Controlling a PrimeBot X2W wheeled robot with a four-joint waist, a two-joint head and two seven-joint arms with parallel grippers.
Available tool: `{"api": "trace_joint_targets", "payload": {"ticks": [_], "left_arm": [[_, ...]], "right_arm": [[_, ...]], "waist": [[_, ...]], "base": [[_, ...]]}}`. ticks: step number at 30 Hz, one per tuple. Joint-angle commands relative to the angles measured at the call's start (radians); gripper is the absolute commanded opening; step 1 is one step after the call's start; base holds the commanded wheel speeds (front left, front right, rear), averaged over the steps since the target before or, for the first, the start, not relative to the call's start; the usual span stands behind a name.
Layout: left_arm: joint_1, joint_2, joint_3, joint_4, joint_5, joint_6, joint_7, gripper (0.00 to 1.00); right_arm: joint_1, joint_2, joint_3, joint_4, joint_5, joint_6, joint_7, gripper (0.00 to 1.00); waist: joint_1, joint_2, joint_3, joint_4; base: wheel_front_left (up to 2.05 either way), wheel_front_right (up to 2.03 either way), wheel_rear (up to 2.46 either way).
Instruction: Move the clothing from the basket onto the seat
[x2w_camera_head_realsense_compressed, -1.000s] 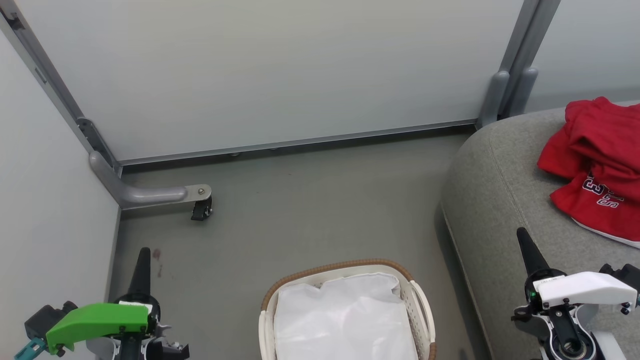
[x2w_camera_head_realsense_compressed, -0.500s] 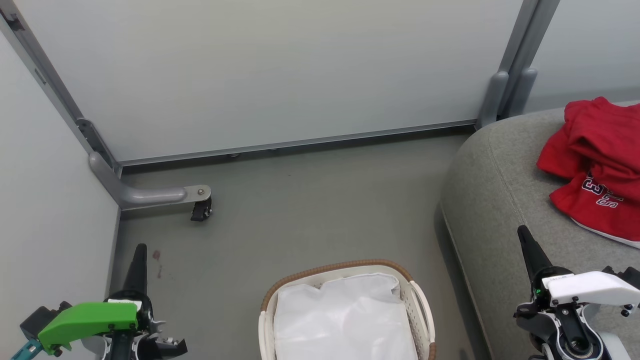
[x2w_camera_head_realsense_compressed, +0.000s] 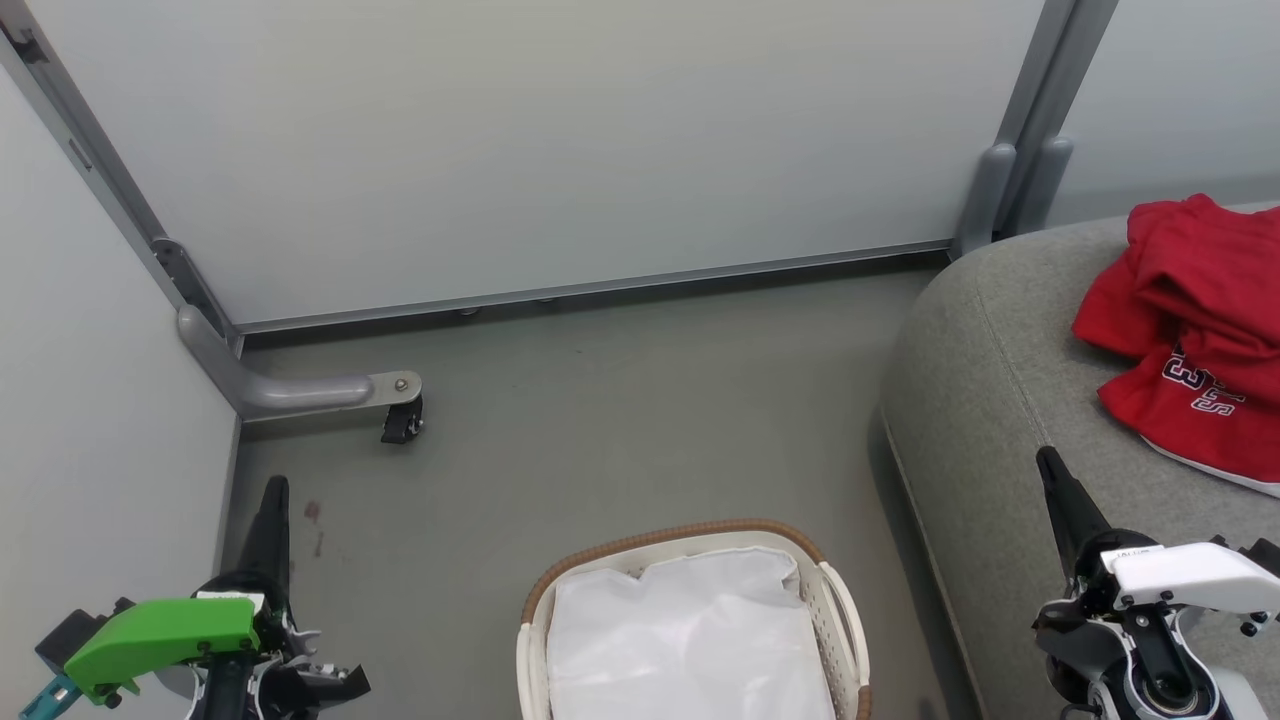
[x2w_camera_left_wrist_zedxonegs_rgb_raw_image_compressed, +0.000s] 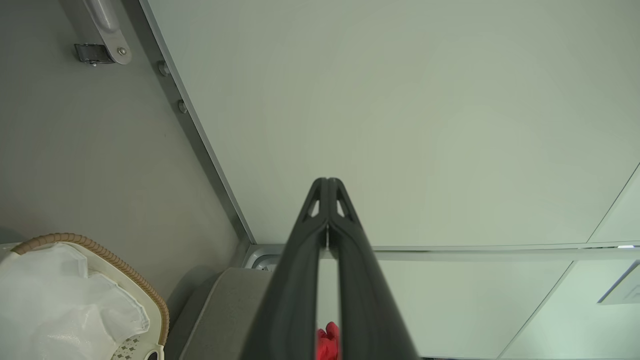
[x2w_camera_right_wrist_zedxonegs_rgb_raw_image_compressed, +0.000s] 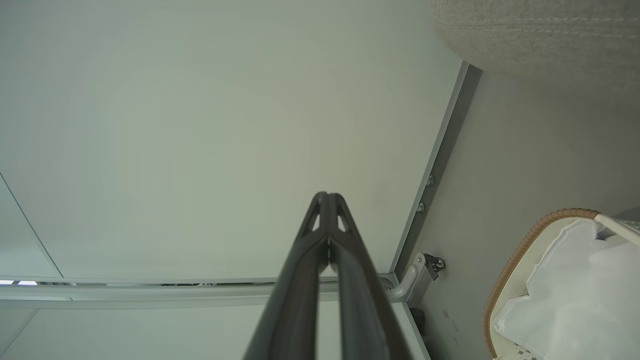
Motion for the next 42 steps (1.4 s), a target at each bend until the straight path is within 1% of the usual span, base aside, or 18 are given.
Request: {"api": "trace_joint_targets", "payload": {"ticks": [1,11,42], "left_arm": [[-0.017,0.006,0.007,-0.008,-0.016,-0.005,0.006,0.0],[-0.02,0.006,0.017,-0.013,-0.073,-0.006,0.023,0.0],[-0.018,0.004,0.018,-0.011,-0.067,-0.006,0.024,0.0]], "right_arm": [[0.009,-0.006,-0.004,-0.007,0.023,-0.001,0.005,0.0],[0.011,-0.007,-0.008,-0.013,0.091,-0.001,0.022,0.0],[0.011,-0.007,-0.008,-0.012,0.087,-0.001,0.022,0.0]], "waist": [[0.0,0.0,0.0,0.0],[0.0,0.0,-0.001,-0.001],[0.0,0.0,-0.001,-0.001]], "base": [[0.0,0.0,0.0],[0.0,0.0,0.0],[0.0,0.0,0.0]]}}
